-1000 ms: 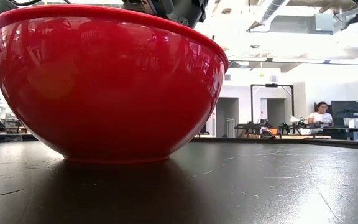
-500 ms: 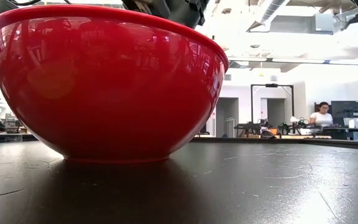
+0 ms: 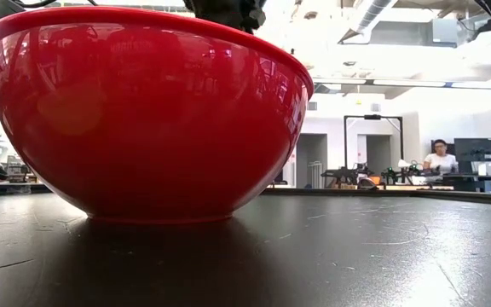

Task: Nest bowls inside each other
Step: Stack the orange pattern bowl on top of the blue bowl, then stack the transparent green bowl on top of the orange patterned bowl

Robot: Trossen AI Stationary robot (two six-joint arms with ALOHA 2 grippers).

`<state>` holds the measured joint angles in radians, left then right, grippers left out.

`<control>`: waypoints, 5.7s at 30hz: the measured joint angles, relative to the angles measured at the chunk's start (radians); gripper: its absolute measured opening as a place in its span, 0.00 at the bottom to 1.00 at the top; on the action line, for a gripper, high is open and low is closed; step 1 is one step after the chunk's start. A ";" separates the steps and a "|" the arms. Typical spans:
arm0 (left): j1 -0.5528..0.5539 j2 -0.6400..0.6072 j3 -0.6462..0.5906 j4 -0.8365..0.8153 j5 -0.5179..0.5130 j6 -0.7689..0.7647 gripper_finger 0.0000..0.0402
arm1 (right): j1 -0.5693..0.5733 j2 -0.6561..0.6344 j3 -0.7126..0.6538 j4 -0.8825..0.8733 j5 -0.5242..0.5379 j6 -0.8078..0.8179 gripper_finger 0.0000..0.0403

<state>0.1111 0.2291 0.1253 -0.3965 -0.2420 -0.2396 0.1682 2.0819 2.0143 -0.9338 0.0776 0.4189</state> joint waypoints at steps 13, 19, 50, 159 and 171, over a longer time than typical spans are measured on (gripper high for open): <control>0.000 0.000 0.000 0.000 0.000 0.000 0.22 | 0.001 0.000 -0.099 0.127 0.000 -0.046 0.03; 0.000 0.000 0.000 0.000 0.000 0.000 0.22 | -0.006 0.002 -0.142 0.155 -0.005 -0.043 0.03; 0.000 0.000 0.000 0.000 0.000 0.000 0.22 | 0.132 -0.009 -0.090 0.375 -0.107 -0.274 0.01; 0.000 0.000 0.000 0.000 0.000 0.000 0.22 | 0.507 0.266 0.337 0.285 -0.064 -0.791 0.01; 0.000 0.000 0.000 0.000 0.000 0.000 0.22 | 0.451 0.121 0.337 -0.293 -0.033 -0.730 0.00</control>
<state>0.1108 0.2291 0.1253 -0.3969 -0.2424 -0.2394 0.6188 2.2031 2.3508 -1.2269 0.0448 -0.3112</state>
